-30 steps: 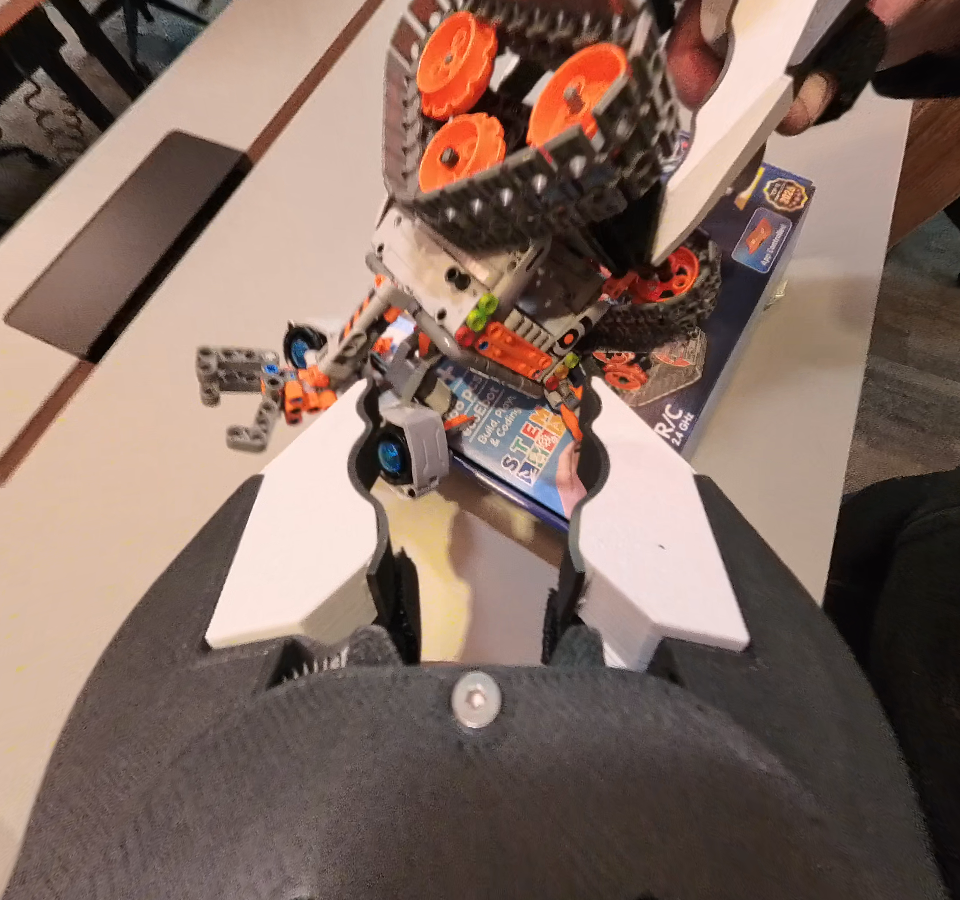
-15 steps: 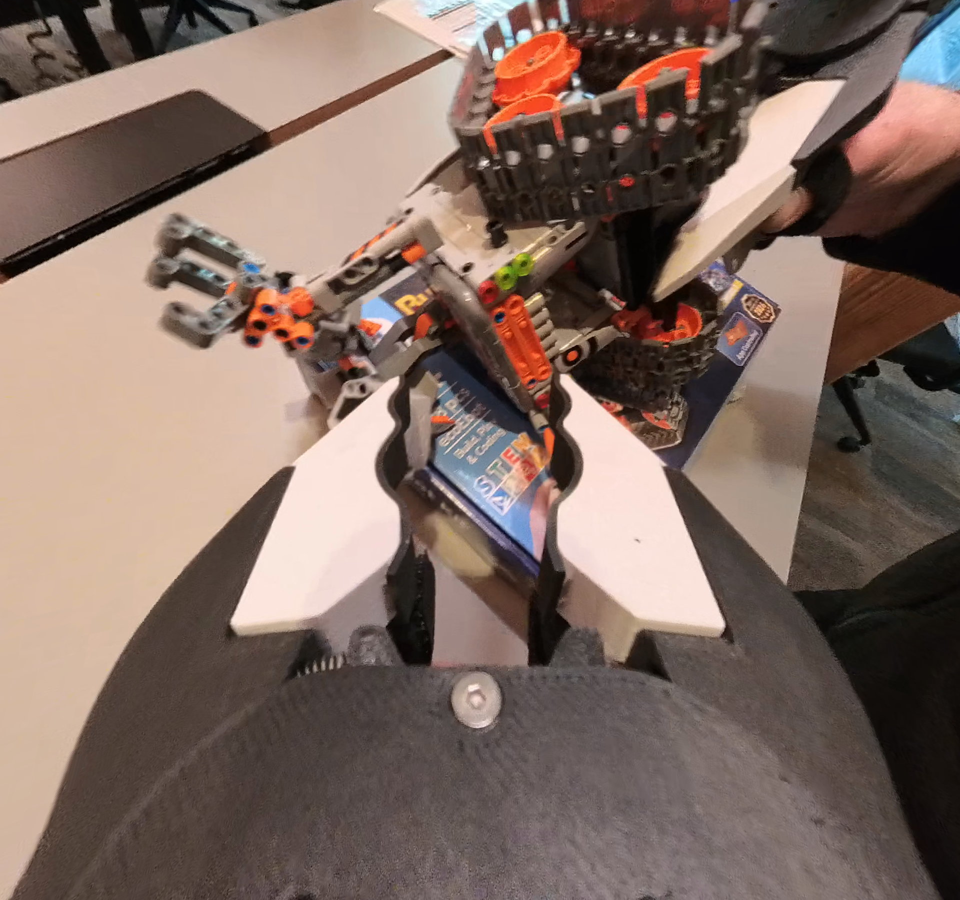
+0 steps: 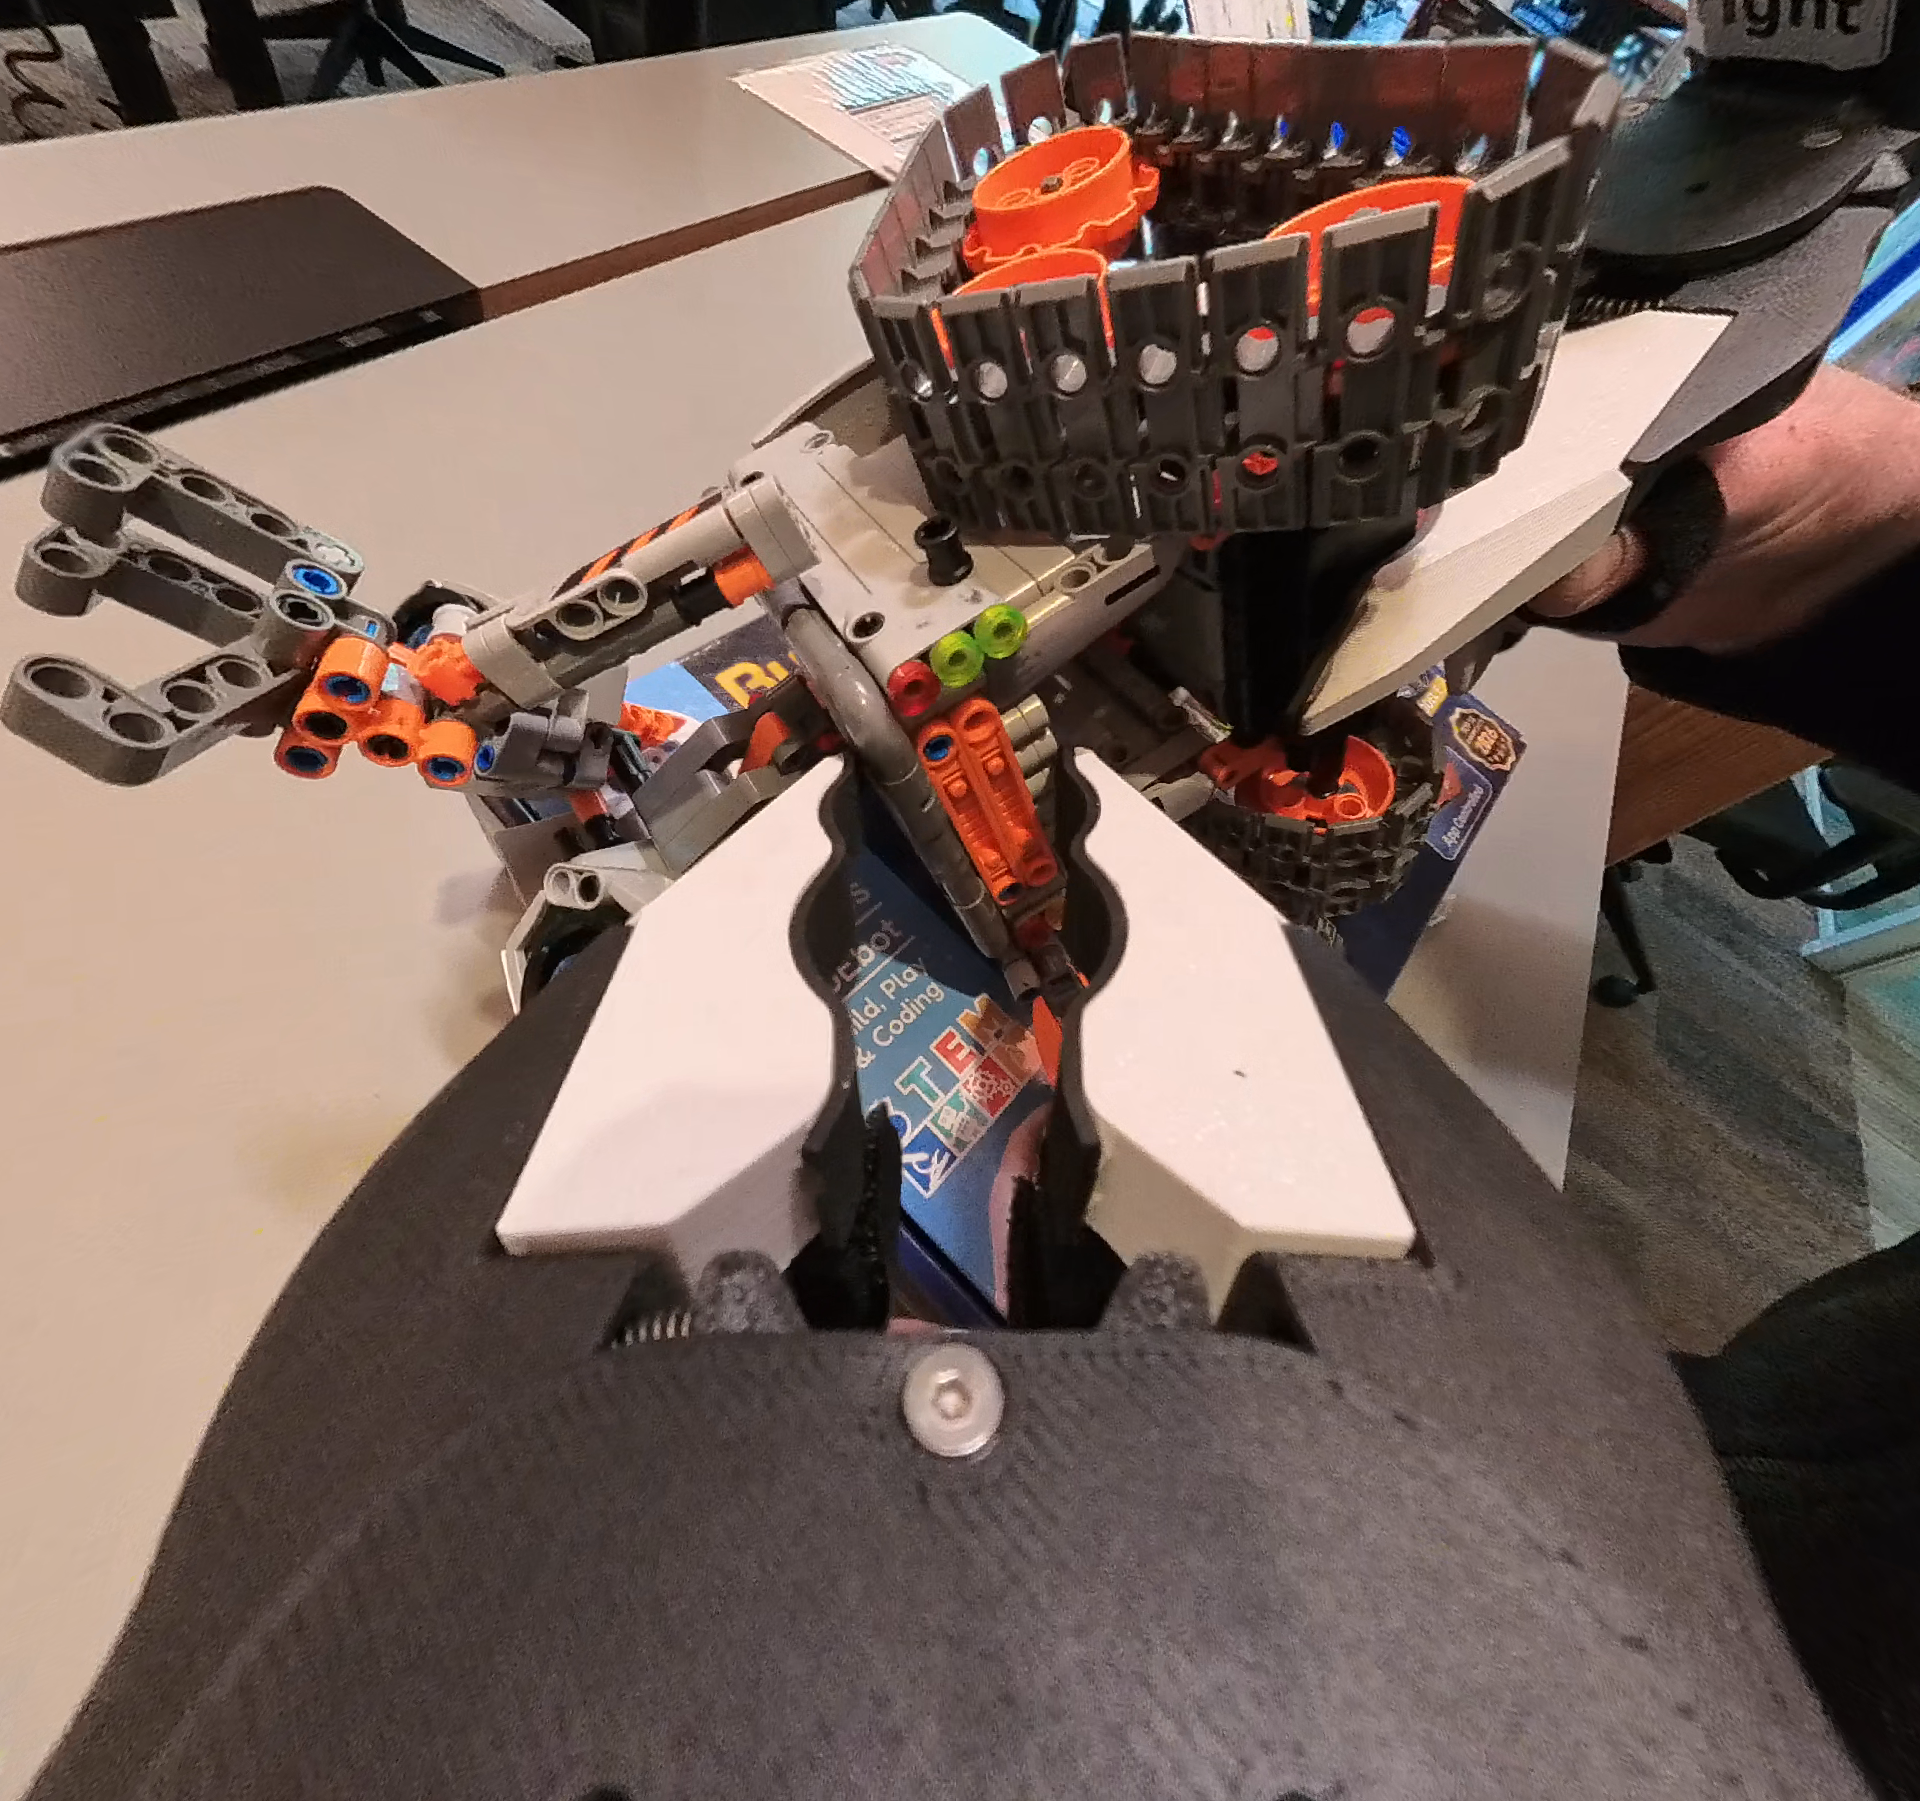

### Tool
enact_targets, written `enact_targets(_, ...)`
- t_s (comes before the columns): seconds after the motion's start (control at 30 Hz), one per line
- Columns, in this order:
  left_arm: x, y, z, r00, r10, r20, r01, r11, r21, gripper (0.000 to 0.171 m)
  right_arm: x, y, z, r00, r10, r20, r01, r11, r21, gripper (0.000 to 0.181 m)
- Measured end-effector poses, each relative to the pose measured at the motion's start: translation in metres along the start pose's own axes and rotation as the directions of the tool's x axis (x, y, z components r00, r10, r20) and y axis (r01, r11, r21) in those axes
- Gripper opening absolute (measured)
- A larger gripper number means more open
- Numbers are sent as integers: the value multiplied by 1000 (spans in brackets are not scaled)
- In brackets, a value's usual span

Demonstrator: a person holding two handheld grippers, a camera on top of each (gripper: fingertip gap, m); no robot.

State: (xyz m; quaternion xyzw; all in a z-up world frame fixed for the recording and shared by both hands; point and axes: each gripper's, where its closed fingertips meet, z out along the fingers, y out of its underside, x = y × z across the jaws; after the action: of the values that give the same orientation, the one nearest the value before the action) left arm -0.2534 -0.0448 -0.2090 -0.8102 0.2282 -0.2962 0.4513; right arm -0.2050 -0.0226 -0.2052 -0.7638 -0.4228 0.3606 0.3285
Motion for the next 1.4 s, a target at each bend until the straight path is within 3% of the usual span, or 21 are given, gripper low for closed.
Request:
enact_targets(0.13,1,-3,-1,1000,17,8,-17,1000,8,33,0,-1,-1,1000,6,6,-6,1000,25,124)
enact_targets(0.37,6,-23,-8,985,160,72,-163,986,44,33,-4,-5,-6,994,77,74,-87,986,139,125)
enact_targets(0.73,9,-52,-18,928,363,83,-362,932,-33,33,-13,-8,-4,960,210,184,-252,935,250,125)
enact_targets(0.93,12,-66,-21,864,499,58,-491,864,-113,33,-22,-7,4,934,272,230,-333,896,293,125)
enact_targets(1.23,34,-73,-5,734,679,17,-667,726,-169,31,-22,16,-6,945,271,182,-312,913,264,126)
enact_targets(1.4,56,-72,5,653,758,3,-746,643,-176,31,-24,33,-20,929,327,175,-361,906,222,110)
